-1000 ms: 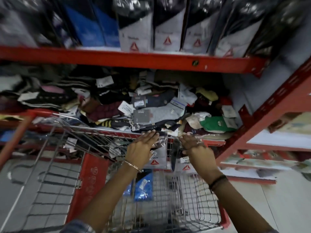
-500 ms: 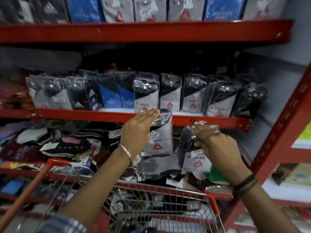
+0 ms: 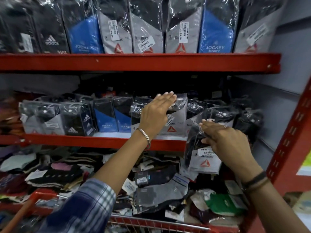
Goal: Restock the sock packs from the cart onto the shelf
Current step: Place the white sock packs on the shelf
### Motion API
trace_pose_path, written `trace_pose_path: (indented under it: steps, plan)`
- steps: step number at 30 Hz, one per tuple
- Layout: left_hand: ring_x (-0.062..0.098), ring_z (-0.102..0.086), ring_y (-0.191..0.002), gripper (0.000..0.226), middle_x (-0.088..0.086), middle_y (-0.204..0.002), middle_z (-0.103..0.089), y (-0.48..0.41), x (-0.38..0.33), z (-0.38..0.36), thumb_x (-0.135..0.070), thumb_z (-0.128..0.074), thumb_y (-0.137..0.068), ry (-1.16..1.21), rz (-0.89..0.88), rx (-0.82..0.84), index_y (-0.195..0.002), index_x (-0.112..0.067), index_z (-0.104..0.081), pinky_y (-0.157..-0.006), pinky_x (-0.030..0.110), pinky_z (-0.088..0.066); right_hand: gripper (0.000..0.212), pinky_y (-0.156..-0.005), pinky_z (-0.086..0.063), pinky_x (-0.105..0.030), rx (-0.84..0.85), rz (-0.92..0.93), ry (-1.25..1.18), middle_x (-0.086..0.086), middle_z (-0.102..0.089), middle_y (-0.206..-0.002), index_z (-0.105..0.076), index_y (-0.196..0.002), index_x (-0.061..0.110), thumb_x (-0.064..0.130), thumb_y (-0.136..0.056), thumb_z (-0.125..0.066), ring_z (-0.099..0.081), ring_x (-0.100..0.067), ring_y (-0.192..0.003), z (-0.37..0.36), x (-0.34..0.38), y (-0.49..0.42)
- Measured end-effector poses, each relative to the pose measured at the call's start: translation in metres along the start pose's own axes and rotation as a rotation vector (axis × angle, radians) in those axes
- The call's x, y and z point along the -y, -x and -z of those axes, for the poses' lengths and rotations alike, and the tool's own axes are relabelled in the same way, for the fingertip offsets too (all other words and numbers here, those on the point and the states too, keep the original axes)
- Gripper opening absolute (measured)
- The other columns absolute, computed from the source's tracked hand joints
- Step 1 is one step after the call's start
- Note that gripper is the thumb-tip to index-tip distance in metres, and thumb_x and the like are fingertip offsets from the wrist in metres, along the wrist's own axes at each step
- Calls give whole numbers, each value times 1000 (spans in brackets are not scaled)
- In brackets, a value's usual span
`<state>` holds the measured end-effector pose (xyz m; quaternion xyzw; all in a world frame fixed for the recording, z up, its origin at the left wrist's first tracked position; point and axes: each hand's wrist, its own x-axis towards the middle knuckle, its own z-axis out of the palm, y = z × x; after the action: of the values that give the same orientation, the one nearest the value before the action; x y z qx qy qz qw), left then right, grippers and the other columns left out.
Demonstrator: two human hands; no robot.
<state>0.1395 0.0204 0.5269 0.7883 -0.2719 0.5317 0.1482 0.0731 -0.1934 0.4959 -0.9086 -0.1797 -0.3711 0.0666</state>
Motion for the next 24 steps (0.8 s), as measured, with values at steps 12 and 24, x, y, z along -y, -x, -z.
trace_pose_path:
  steps: [12,24]
  plan:
    - [26,-63,-106,65,15,-115,-65,21,20,-44,23,-71,-53,-52,79,154,-112,-3,-64,-95,45,-48,53,-57,-58,-36,-116,70,29,-2,-70,-114,-69,-111,17,6,-61,-86,-67,-21,-102,-16,3,-59]
    - [27,-53,-120,65,17,-127,-58,29,23,-57,18,-68,-62,-84,149,318,-122,-2,-56,-110,42,-29,47,-76,-58,-44,-140,46,-27,-12,-68,-117,-67,-113,7,-2,-69,-79,-63,-28,-110,-70,-19,-83]
